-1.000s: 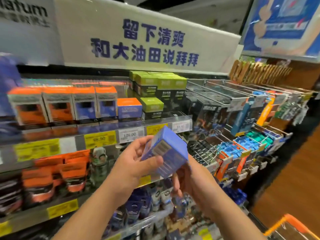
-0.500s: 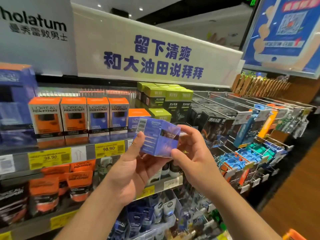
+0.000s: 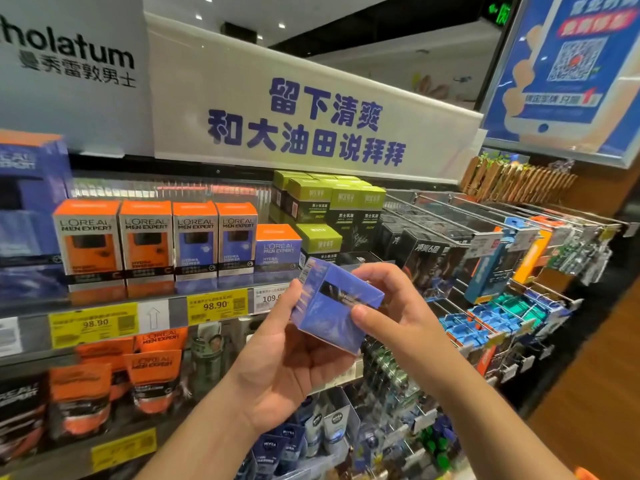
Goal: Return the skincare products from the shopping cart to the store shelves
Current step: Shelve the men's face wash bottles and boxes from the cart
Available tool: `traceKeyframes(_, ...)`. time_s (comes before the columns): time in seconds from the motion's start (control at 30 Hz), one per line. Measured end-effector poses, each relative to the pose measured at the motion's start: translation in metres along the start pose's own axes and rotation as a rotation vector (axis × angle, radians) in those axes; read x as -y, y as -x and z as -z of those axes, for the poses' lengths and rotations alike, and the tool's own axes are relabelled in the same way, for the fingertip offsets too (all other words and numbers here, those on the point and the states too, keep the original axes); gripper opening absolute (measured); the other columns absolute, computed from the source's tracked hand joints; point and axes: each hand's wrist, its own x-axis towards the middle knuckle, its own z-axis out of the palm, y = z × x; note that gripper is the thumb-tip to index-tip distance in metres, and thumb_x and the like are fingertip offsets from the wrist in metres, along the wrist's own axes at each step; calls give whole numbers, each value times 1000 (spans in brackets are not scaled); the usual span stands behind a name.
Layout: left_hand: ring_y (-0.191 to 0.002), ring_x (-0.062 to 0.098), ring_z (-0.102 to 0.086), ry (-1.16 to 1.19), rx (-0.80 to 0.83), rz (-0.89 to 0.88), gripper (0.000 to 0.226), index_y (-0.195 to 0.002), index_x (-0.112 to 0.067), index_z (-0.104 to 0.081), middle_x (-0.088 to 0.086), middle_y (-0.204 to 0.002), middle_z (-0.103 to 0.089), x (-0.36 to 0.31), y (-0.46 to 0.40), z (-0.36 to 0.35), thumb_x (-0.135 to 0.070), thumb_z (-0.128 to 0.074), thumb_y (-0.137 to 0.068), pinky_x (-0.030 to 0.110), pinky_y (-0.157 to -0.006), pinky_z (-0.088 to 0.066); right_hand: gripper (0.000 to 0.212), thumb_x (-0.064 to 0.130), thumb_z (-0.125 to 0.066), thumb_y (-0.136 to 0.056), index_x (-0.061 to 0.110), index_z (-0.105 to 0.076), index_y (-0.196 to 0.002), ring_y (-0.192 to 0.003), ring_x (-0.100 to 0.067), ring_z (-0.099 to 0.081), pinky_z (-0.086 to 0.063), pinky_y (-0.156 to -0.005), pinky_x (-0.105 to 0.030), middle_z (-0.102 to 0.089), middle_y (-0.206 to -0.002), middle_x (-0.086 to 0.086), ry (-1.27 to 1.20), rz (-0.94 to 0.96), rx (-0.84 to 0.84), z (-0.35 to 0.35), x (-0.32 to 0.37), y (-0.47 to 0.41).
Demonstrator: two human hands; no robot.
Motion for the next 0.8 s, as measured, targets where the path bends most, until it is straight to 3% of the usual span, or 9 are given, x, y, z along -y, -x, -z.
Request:
traceKeyframes(0.1,-74,26,-74,16,34,41,60,-104,-10,-82,20,-103,-75,1,-1,1,-61,-57,-85,40,-65,-64,58,49,-76,-78,34,-59,-131,-119,-23,-65,-54,-100,-52,-66,-127,3,1,-55,66,5,1,-2)
traceKeyframes(0.2,-70,25,-72,-21,45,68,63,-104,-10,-82,18,-97,-74,3,-4,3,-63,-51,-91,39,-65,-63,64,45,-82,-74,40,-58,-133,-112,-24,-70,-57,-98,-48,-67,-126,-1,-19,-81,124,5,4,-1)
traceKeyframes(0.33,-103,38,-67,-97,17,62,65,-119,-14,-76,21,-123,-71,6,0,2,-67,-52,-91,52,-87,-59,66,40,-86,-66,46,-59,-126,-94,-21,-68,-58,-84,-35,-67,-107,-1,110,-42,49,1,6,1)
traceKeyframes(0.4,-118,38,-62,-81,36,15,72,-129,-14,-71,20,-135,-65,9,3,4,-70,-67,-83,59,-100,-51,62,45,-84,-64,46,-60,-122,-88,-18,-68,-58,-79,-33,-66,-104,-1,173,-42,-6,-3,9,3)
traceKeyframes(0.47,-127,36,-59,-90,80,-7,79,-135,-10,-65,20,-141,-62,13,5,4,-59,-83,-75,60,-106,-48,58,49,-85,-65,44,-62,-118,-79,-10,-68,-55,-70,-24,-67,-101,-2,181,-79,-88,-6,12,5)
traceKeyframes(0.57,-113,32,-67,-95,64,-13,62,-130,-5,-68,20,-135,-65,18,5,-2,-47,-77,-86,47,-95,-58,61,46,-93,-65,40,-62,-117,-76,-3,-67,-52,-65,-16,-64,-106,-5,138,-109,-87,-8,11,5)
traceKeyframes(0.6,-101,29,-70,-77,56,-4,53,-125,-7,-72,20,-130,-68,19,3,-4,-47,-68,-91,41,-87,-60,67,47,-94,-60,41,-62,-119,-84,-8,-69,-54,-68,-20,-61,-113,-8,115,-116,-60,-7,8,5)
traceKeyframes(0.67,-85,27,-69,-24,66,34,57,-118,-9,-76,20,-118,-71,21,0,-7,-54,-55,-90,35,-74,-61,70,48,-93,-56,45,-63,-119,-100,-20,-70,-61,-72,-31,-55,-124,-13,46,-120,-19,-3,5,6)
traceKeyframes(0.8,-74,30,-64,80,111,120,74,-114,-8,-78,21,-101,-69,19,2,-15,-68,-50,-81,33,-63,-58,63,42,-88,-67,42,-64,-125,-122,-27,-62,-60,-94,-49,-49,-135,-8,-8,-83,32,7,1,6)
